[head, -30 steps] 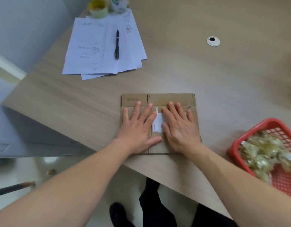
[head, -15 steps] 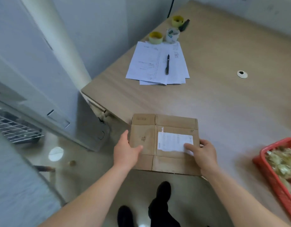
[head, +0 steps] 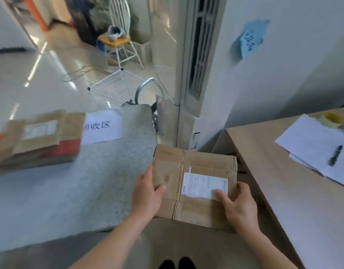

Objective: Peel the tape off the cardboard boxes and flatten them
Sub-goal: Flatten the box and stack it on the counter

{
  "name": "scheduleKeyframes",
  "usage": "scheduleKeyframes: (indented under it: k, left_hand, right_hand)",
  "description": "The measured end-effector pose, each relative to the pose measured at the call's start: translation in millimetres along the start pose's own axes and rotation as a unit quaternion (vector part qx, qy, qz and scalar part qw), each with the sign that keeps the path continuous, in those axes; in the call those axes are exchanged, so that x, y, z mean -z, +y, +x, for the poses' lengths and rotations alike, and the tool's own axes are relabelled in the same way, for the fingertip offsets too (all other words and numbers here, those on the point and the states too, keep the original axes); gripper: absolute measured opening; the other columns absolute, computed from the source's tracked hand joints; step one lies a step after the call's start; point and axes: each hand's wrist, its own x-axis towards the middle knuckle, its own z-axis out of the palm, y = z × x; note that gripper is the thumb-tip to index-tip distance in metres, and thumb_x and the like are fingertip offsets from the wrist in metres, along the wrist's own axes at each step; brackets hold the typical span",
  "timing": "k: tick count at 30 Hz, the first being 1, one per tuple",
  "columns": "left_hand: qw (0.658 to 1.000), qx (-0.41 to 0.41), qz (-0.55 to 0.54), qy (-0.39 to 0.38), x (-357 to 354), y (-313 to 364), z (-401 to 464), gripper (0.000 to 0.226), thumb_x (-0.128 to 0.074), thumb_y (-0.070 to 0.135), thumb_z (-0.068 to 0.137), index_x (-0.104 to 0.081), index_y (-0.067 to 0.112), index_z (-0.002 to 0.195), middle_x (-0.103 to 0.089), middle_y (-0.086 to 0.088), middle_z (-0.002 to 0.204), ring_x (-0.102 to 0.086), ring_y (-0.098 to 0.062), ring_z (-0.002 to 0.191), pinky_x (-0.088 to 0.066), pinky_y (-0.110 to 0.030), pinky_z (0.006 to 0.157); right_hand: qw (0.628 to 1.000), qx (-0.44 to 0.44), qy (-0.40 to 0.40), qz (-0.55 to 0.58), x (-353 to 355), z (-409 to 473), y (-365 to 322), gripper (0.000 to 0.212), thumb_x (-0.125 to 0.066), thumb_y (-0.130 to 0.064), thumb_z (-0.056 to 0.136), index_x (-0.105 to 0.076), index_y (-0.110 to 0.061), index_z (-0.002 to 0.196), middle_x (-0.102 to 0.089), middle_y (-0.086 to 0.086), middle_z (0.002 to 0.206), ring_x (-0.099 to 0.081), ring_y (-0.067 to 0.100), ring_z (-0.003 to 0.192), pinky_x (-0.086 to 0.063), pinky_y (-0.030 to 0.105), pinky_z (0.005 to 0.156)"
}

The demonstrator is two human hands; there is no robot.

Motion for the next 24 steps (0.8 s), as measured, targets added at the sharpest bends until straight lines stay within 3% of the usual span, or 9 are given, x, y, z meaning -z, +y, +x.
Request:
scheduleKeyframes:
  k: [3, 7, 10, 13, 17, 21, 24]
  left_hand:
    - [0.997, 0.03, -0.008, 0.073, 38.0, -20.4, -15.3, 0.076, -0.07, 0.026, 0.089, -0.032, 0.026, 0.154, -0.051, -0.002, 0.135, -0.056, -0.019, 0.115, -0.045, -0.034, 0.101]
    - [0.984, 0.074, -0.022, 0.16, 77.0, -35.6, -39.4, 0.077, -0.069, 0.028, 0.091, -0.028, 0.026, 0.156, -0.051, 0.001, 0.128, -0.052, -0.01, 0.106, -0.04, -0.024, 0.093]
    - [0.973, 0.105, -0.031, 0.202, 96.2, -44.5, -53.7, 0.077, -0.068, 0.03, 0.092, -0.027, 0.026, 0.157, -0.05, 0.0, 0.129, -0.055, -0.019, 0.115, -0.045, -0.033, 0.1]
    - [0.964, 0.125, -0.027, 0.233, 109.3, -53.9, -64.7, 0.075, -0.068, 0.03, 0.092, -0.029, 0.025, 0.156, -0.052, -0.002, 0.125, -0.056, -0.021, 0.112, -0.046, -0.036, 0.097]
    - [0.952, 0.142, -0.032, 0.27, 125.9, -70.6, -72.3, 0.071, -0.067, 0.031, 0.092, -0.031, 0.026, 0.154, -0.049, 0.003, 0.117, -0.05, -0.012, 0.098, -0.04, -0.027, 0.085]
    - [0.942, 0.158, -0.031, 0.294, 149.6, -89.4, -70.4, 0.072, -0.067, 0.032, 0.092, -0.03, 0.028, 0.154, -0.041, 0.012, 0.11, -0.043, -0.004, 0.092, -0.036, -0.019, 0.079]
    - [0.94, 0.16, -0.029, 0.299, 175.6, -109.0, -57.1, 0.07, -0.067, 0.032, 0.093, -0.031, 0.03, 0.153, -0.042, 0.012, 0.108, -0.044, -0.003, 0.088, -0.03, -0.01, 0.065]
  right_hand:
    - [0.997, 0.062, -0.05, -0.005, -29.0, 0.7, -31.5, 0.061, -0.074, -0.052, 0.082, -0.044, -0.028, 0.128, -0.053, -0.014, 0.104, -0.054, 0.009, 0.089, -0.048, 0.034, 0.078]
    - [0.985, 0.14, -0.098, 0.006, -59.7, -3.4, -68.5, 0.044, -0.061, -0.047, 0.093, -0.048, -0.024, 0.129, -0.057, -0.009, 0.104, -0.053, 0.015, 0.092, -0.043, 0.035, 0.081]
    - [0.973, 0.184, -0.136, 0.015, -76.7, -8.7, -91.8, 0.033, -0.055, -0.043, 0.098, -0.05, -0.024, 0.124, -0.061, -0.005, 0.103, -0.054, 0.018, 0.089, -0.04, 0.034, 0.077]
    - [0.963, 0.213, -0.163, 0.003, -90.9, -14.8, -109.2, 0.031, -0.054, -0.043, 0.098, -0.05, -0.024, 0.122, -0.062, -0.002, 0.1, -0.057, 0.024, 0.09, -0.041, 0.035, 0.075]
    - [0.952, 0.237, -0.195, 0.0, -112.0, -25.0, -128.5, 0.03, -0.055, -0.04, 0.098, -0.05, -0.02, 0.12, -0.057, -0.006, 0.09, -0.057, 0.027, 0.091, -0.046, 0.039, 0.079]
    - [0.943, 0.252, -0.215, -0.017, -138.7, -35.5, -150.8, 0.018, -0.052, -0.044, 0.097, -0.045, -0.031, 0.106, -0.058, -0.011, 0.081, -0.058, 0.027, 0.085, -0.048, 0.042, 0.076]
    - [0.938, 0.264, -0.221, -0.041, -168.1, -40.8, -171.8, 0.019, -0.049, -0.05, 0.097, -0.045, -0.033, 0.105, -0.058, -0.015, 0.081, -0.06, 0.023, 0.082, -0.049, 0.04, 0.073]
